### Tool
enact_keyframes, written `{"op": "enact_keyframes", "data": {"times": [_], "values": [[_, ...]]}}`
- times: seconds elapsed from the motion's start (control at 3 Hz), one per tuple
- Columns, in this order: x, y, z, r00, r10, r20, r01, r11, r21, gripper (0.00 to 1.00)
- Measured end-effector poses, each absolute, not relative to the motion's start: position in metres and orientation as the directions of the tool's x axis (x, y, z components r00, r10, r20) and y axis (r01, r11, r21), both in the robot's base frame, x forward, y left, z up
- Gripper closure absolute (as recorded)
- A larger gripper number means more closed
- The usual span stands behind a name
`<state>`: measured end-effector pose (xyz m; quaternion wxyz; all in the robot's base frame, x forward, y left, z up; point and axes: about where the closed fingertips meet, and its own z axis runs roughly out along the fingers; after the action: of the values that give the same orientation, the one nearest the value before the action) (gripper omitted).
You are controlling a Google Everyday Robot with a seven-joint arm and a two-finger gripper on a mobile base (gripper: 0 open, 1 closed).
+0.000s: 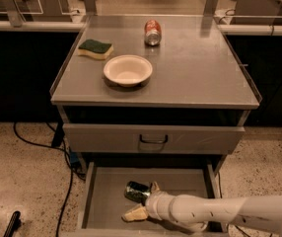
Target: Pick green can from middle drawer and place on counter
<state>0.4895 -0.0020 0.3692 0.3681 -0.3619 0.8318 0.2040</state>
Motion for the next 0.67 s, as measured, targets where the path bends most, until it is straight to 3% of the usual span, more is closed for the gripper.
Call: {"op": "enact_keyframes", "data": {"times": [0.33, 0.67], "values": [[0.5147, 0.013, 0.3664, -0.42, -0.469, -0.777, -0.772, 0.634, 0.035, 0.0], [0.5165, 0.0133, 0.367, -0.419, -0.468, -0.778, -0.772, 0.635, 0.034, 0.19]]}}
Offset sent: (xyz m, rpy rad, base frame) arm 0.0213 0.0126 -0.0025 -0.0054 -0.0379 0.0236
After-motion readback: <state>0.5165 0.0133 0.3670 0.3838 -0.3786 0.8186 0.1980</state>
